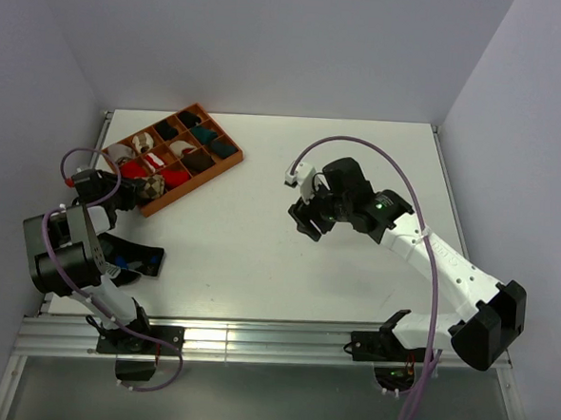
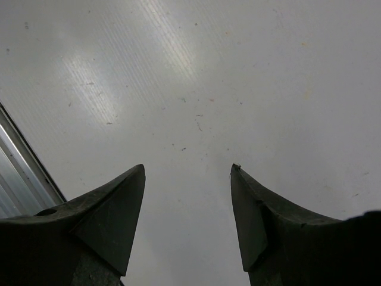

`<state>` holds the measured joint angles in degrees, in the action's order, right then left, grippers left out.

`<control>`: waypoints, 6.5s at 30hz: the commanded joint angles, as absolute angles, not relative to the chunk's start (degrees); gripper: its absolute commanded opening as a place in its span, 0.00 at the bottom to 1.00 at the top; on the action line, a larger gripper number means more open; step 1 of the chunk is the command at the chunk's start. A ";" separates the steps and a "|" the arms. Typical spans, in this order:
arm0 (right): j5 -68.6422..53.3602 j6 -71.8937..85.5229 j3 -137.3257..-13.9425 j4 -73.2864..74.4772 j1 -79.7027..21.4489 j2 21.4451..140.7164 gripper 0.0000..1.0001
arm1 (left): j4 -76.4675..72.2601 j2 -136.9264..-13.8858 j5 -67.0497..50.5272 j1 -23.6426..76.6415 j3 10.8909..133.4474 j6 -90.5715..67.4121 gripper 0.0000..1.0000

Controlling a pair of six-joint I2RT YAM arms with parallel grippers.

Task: Roll the socks
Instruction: Place the sock in the storage box, then reset both arms

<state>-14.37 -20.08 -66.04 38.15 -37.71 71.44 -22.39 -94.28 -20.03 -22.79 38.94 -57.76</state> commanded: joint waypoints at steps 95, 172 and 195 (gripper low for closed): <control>-14.77 -22.94 -67.24 42.36 -37.44 77.96 0.61 | 38.76 -105.21 19.42 -5.27 74.80 -50.01 0.54; -15.20 -24.08 -67.24 43.68 -37.62 80.68 0.60 | 32.34 -94.22 6.77 -9.85 69.61 -53.61 0.99; -15.64 -18.46 -69.34 41.84 -34.91 72.17 0.68 | 27.89 -73.76 3.96 19.98 77.44 -39.12 0.99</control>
<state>-14.63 -21.30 -66.19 43.24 -37.10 77.45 33.61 -79.59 7.49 9.76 77.12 -46.13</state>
